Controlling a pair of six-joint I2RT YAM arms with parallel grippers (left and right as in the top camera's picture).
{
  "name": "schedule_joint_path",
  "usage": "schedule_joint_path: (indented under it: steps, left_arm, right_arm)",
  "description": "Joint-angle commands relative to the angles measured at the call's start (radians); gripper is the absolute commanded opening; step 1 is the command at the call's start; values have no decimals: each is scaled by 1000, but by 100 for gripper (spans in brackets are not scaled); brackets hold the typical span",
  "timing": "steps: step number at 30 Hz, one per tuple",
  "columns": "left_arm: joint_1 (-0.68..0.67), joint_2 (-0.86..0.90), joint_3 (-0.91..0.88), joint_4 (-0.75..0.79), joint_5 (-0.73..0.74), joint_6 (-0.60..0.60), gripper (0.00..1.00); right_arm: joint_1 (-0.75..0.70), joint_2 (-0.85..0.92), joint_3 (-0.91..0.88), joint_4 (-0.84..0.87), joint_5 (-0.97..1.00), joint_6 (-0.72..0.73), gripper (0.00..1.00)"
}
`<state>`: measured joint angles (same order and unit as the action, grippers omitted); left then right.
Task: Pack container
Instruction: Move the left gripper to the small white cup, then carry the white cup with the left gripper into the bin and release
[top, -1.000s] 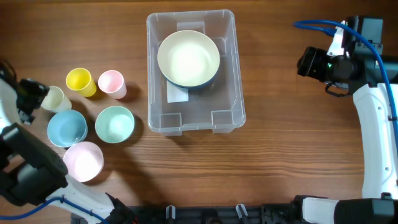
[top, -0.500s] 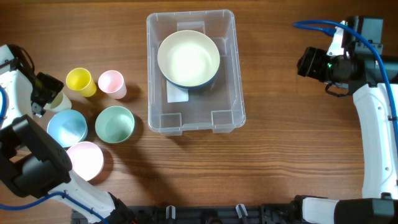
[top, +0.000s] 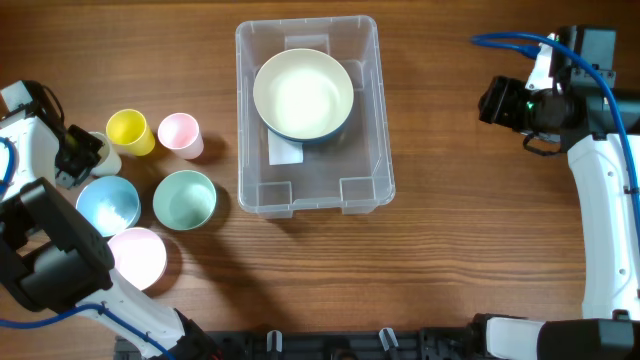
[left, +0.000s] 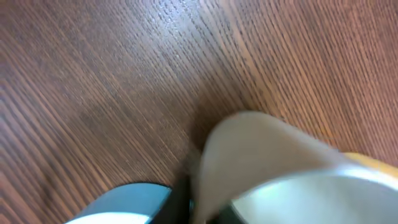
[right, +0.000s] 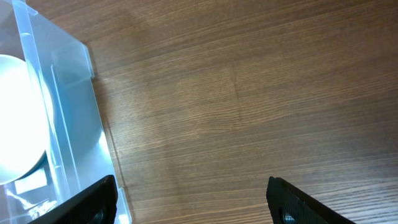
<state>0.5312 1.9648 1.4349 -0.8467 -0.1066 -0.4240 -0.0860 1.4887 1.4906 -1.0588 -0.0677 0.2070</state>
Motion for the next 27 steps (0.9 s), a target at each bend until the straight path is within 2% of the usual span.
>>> schedule_joint_path:
  steps: [1, 8, 12, 14, 17, 20, 24, 27]
  left_arm:
    - [5, 4, -5, -2, -53, 1, 4]
    - [3, -138, 94, -98, -55, -4, 4]
    - [-40, -275, 247, -264, -9, -3, 4]
    - [-105, -332, 332, -341, 47, 0, 4]
    - [-261, -381, 423, -411, 125, 5, 4]
    - [-472, -389, 461, -441, 157, -8, 4]
    - [-824, -340, 461, -401, 159, -114, 4]
    - [-970, -283, 461, -345, 155, -201, 4]
  right_arm:
    - [2, 11, -6, -2, -8, -21, 77]
    - [2, 11, -6, -2, -9, -21, 77]
    - [2, 11, -6, -2, -9, -20, 77]
    - [2, 11, -6, -2, -9, -20, 77]
    - [1, 11, -6, -14, 0, 5, 76]
    - [-5, 11, -6, -35, 109, 114, 78]
    - [-82, 11, -6, -78, 132, 181, 82]
    - [-133, 11, -6, -80, 63, 154, 82]
